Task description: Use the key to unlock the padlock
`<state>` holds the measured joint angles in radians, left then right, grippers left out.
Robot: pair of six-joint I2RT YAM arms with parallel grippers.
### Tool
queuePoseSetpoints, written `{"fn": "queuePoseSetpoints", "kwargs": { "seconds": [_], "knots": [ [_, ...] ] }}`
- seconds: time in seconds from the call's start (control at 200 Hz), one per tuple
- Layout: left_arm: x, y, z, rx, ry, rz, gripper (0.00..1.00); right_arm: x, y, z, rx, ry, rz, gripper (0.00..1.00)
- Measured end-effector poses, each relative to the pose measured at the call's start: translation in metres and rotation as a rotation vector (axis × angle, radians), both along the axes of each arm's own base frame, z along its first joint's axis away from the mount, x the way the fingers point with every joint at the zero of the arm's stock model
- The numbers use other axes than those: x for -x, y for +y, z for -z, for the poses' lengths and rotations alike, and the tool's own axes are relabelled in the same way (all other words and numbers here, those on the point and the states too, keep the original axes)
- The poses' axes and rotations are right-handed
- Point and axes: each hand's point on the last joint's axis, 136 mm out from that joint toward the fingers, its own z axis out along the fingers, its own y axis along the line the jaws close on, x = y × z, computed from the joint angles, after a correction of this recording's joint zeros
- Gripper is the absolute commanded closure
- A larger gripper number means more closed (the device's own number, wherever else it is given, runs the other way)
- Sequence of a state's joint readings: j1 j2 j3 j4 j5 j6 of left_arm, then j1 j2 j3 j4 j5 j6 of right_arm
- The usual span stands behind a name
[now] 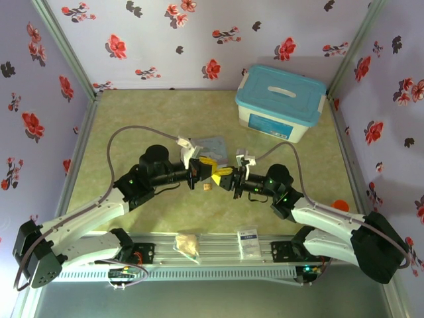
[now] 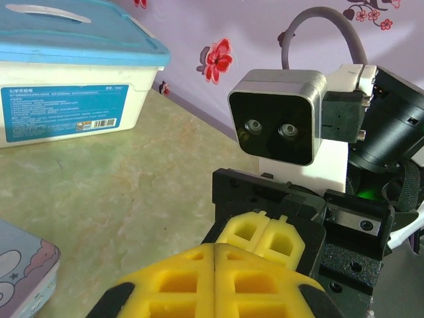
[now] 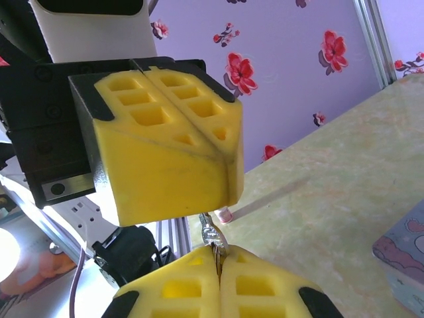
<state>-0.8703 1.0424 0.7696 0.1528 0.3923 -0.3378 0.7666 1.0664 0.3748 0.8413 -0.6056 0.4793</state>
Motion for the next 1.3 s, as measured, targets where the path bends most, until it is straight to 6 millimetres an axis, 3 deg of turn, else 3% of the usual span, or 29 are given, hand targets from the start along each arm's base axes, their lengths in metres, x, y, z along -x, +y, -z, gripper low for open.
{"fn": "queuePoseSetpoints", "kwargs": {
  "seconds": [0.095, 0.19, 0.25, 0.4, 0.58, 0.695, 0.865, 1.005, 1.165, 1.3],
  "knots": [
    [-0.001, 0.0, 0.0, 0.001, 0.001, -0.003, 0.63, -0.001, -0.001, 0.002, 0.003, 0.003, 0.008, 1.0],
    [-0.006, 0.002, 0.0, 0.003, 0.007, -0.036, 0.28, -0.003, -0.001, 0.005, 0.012, 0.012, 0.019, 1.0],
    [-0.01, 0.004, 0.0, 0.006, 0.011, -0.069, 0.19, -0.004, -0.002, 0.008, 0.021, 0.016, 0.032, 1.0],
    [-0.016, 0.017, -0.005, 0.037, -0.001, -0.15, 0.15, -0.012, -0.006, 0.023, 0.079, 0.052, 0.089, 1.0],
    [-0.026, 0.036, -0.015, 0.06, -0.016, -0.265, 0.08, -0.026, -0.015, 0.061, 0.205, 0.157, 0.192, 1.0],
    [-0.042, 0.05, 0.015, -0.045, 0.037, -0.393, 0.09, -0.036, -0.025, 0.082, 0.294, 0.221, 0.274, 1.0],
    [-0.054, 0.06, 0.068, -0.204, 0.144, -0.49, 0.18, -0.053, -0.034, 0.092, 0.394, 0.28, 0.378, 1.0],
    [-0.055, 0.063, 0.096, -0.265, 0.204, -0.524, 0.25, -0.058, -0.039, 0.107, 0.464, 0.343, 0.423, 1.0],
    [-0.052, 0.062, 0.123, -0.311, 0.259, -0.533, 0.24, -0.055, -0.046, 0.128, 0.534, 0.431, 0.438, 1.0],
    [-0.046, 0.061, 0.14, -0.325, 0.288, -0.528, 0.24, -0.051, -0.046, 0.131, 0.539, 0.461, 0.43, 1.0]
  ]
}}
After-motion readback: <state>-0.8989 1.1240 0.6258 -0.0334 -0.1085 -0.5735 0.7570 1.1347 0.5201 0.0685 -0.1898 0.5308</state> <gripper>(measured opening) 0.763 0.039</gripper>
